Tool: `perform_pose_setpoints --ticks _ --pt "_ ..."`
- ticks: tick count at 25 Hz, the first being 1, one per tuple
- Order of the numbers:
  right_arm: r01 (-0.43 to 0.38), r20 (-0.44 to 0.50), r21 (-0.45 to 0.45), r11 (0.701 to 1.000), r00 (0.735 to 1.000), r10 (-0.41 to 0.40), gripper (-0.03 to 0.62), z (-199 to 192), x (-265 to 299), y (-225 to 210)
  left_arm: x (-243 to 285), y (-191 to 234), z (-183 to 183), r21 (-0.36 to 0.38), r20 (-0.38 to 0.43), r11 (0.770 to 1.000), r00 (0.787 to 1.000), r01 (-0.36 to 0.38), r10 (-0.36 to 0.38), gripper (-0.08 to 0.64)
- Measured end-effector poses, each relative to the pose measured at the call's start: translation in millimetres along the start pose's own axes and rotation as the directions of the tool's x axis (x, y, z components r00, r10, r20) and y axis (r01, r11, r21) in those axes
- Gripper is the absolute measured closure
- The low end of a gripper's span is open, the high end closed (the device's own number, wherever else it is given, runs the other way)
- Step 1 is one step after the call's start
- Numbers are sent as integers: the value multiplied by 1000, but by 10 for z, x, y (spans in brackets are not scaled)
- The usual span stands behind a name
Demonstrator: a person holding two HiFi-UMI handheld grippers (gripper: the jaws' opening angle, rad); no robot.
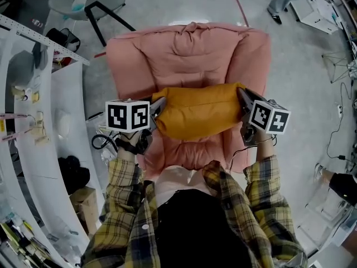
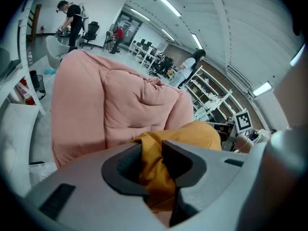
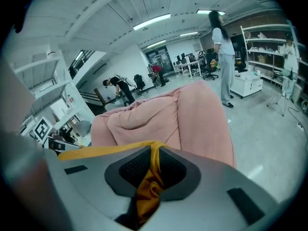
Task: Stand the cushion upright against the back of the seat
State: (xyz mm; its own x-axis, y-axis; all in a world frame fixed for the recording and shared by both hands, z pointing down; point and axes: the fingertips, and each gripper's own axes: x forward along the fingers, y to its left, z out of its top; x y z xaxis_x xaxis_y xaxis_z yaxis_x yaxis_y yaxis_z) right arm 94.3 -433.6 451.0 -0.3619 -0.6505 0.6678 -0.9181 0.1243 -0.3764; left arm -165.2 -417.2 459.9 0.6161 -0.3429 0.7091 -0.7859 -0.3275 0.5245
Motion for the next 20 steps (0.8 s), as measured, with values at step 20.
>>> perform_pose_setpoints --ticks 20 --pt "16 -62 61 998 998 -13 543 487 867 -276 461 535 715 -154 81 988 996 -25 38 431"
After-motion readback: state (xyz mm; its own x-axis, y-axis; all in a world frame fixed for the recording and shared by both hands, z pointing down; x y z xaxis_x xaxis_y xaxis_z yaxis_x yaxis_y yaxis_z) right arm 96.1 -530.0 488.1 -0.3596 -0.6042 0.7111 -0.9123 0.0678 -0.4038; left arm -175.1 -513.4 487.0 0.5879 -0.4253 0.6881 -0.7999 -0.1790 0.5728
